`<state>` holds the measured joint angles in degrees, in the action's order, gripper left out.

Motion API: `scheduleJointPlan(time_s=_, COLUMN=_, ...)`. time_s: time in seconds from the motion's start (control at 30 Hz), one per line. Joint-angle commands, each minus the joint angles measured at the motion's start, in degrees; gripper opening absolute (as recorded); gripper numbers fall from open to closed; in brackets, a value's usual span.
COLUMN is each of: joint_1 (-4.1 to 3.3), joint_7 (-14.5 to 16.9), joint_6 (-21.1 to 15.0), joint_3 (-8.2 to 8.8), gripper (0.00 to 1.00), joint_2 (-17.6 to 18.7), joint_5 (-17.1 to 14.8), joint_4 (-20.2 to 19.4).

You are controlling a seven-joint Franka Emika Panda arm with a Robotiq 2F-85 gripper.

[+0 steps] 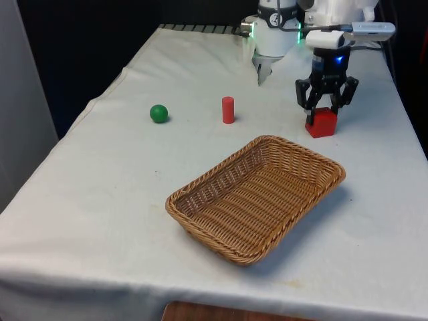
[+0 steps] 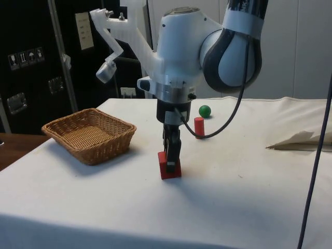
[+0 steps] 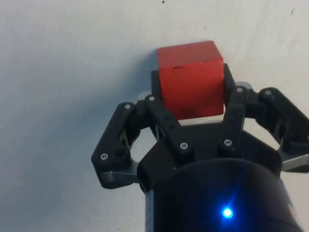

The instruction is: Pick up the object to the left of the cylinder and place it into the basket.

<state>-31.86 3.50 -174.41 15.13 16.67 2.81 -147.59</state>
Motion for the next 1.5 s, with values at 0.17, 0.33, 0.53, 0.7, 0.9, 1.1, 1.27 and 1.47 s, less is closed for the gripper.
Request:
scheduleJointPlan(time_s=0.17, joint_1=0.52, joint_7=0.2, joint_6=-0.6, joint_3=-0.86, gripper=0.01, joint_2=0.2, joint_5=-0.6, joint_4=-0.1)
scheduleJointPlan(time_s=0.33, joint_1=0.0, joint_7=0.1, joint_6=0.7, joint_3=0.23, gripper=0.01, joint_2=-0.8, joint_5=0.1, joint_4=0.3)
scheduleJointPlan(time_s=0.53, joint_1=0.0, joint_7=0.7, joint_6=2.5, joint_3=0.4, gripper=0.01, joint_2=-2.4, joint_5=0.0, joint_4=0.7)
scheduleJointPlan(time_s=0.7, joint_1=-0.23, joint_7=0.9, joint_6=6.0, joint_3=1.6, gripper=0.01, joint_2=-4.5, joint_5=1.0, joint_4=1.8)
scheduleJointPlan(time_s=0.9, joint_1=0.06, joint_7=1.7, joint_6=8.3, joint_3=2.01, gripper=0.01, joint_2=-6.0, joint_5=0.8, joint_4=3.0)
scheduleJointPlan(time_s=1.1, joint_1=0.4, joint_7=2.9, joint_6=10.7, joint_3=2.81, gripper=0.01, joint_2=-7.1, joint_5=0.5, joint_4=4.6)
scheduleJointPlan(time_s=1.27, joint_1=0.46, joint_7=3.4, joint_6=11.7, joint_3=3.38, gripper=0.01, joint_2=-7.4, joint_5=0.4, joint_4=5.8)
scheduleJointPlan(time_s=1.47, joint_1=0.57, joint_7=4.2, joint_6=13.5, joint_3=4.41, gripper=0.01, joint_2=-7.7, joint_5=0.4, joint_4=8.0)
